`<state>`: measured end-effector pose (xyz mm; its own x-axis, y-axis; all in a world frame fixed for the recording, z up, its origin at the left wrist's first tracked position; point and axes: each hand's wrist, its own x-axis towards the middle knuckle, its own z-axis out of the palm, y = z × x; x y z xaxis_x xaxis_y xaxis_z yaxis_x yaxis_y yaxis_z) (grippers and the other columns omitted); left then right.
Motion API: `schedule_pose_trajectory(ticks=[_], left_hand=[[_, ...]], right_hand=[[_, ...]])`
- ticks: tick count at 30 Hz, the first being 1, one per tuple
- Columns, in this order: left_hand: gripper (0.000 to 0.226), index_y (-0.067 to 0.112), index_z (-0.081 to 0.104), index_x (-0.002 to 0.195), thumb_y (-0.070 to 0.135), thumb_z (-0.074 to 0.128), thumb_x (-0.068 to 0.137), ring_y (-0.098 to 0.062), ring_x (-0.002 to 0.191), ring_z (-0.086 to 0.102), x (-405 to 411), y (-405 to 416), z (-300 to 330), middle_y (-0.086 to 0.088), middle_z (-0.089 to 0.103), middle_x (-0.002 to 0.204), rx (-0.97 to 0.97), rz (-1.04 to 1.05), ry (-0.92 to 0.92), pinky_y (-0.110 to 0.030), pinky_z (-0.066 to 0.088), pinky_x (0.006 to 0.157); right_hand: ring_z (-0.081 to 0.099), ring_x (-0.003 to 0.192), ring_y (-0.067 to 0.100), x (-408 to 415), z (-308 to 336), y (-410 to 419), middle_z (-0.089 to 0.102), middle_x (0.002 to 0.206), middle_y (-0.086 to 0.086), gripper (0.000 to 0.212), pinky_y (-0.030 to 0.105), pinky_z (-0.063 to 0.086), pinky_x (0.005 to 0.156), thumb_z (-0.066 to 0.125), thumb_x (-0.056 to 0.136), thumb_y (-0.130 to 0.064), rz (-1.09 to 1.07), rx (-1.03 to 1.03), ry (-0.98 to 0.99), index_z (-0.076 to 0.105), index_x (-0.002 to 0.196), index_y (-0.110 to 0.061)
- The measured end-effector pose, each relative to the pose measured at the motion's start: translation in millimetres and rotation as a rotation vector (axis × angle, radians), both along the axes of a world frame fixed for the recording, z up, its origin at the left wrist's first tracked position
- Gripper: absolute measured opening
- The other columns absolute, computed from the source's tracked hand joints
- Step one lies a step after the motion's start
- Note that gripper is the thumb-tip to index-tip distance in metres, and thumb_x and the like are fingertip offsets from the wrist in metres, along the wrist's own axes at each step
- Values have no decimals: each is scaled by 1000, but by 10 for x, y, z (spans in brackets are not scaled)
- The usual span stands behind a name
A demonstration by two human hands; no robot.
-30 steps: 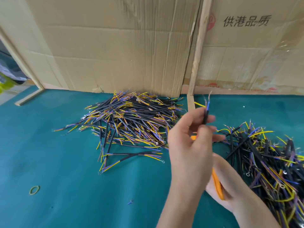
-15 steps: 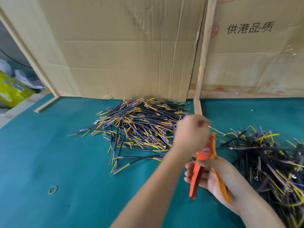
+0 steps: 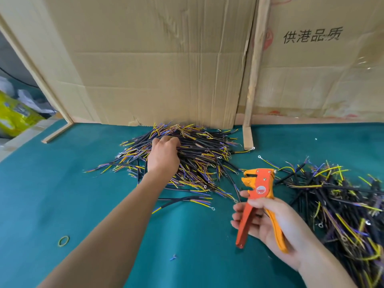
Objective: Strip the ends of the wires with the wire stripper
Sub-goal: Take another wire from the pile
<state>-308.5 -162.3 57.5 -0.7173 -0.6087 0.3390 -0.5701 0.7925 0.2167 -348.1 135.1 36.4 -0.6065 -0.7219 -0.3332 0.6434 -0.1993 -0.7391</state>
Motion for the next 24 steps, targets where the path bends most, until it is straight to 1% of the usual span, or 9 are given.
schedule_pose_trajectory(ticks=[3,5,7,9,12,15,18,20,24], left_hand=[[29,16,65,122,7,57,95,-36,111,48,52,-47,83,-9,67,116,-102,-47,2,-48,47,87],[21,16,72,111,11,61,93,-37,105,56,96,-90,181,-8,72,107,-139,-73,92,-45,46,87],[14,17,75,98,11,68,87,-30,96,65,119,-75,344,-1,75,92,49,-61,288,-34,48,85],[16,21,73,93,12,75,80,-17,83,69,131,5,562,8,74,80,288,-64,465,-25,50,76],[27,20,69,95,7,83,75,-19,73,71,153,170,911,4,76,74,533,-195,670,-27,55,73],[31,16,69,97,4,86,74,-17,66,63,220,349,1131,8,69,64,767,-307,868,-21,50,60],[28,11,67,100,5,82,77,-18,67,61,278,552,1144,2,69,69,985,-352,1025,-20,46,53],[27,8,65,104,8,79,81,-11,64,65,291,693,1065,1,71,74,1089,-319,1096,-18,46,53],[16,4,70,105,8,71,90,-6,62,62,259,1000,820,-3,73,80,1195,-281,1128,-16,47,54]], right_hand=[[70,76,42,-12,-11,-3,68,94,33,58,49,62,67,67,69,-8,12,4,-8,59,124,8],[69,76,42,-2,16,-9,68,94,33,57,50,62,69,67,69,-8,21,-17,-17,60,124,8],[69,76,42,-14,22,-10,68,94,32,57,51,62,70,67,69,-8,16,5,-20,60,123,7],[69,75,42,-7,41,-16,68,93,32,57,51,62,69,68,69,-8,21,-1,-32,61,123,7],[69,74,42,4,61,-13,68,93,32,57,50,62,68,68,69,-6,13,-4,-41,60,124,9],[68,75,43,5,74,0,67,92,33,56,50,62,68,67,72,-5,12,-7,-46,58,126,9],[68,75,43,12,87,0,67,92,33,58,51,62,69,67,71,-5,14,-10,-44,58,126,8],[67,74,43,17,93,-2,67,91,33,59,51,62,70,68,70,-6,12,-10,-44,58,126,8],[68,73,43,17,97,-10,66,90,33,55,50,62,67,68,69,-5,17,-18,-55,59,122,8]])
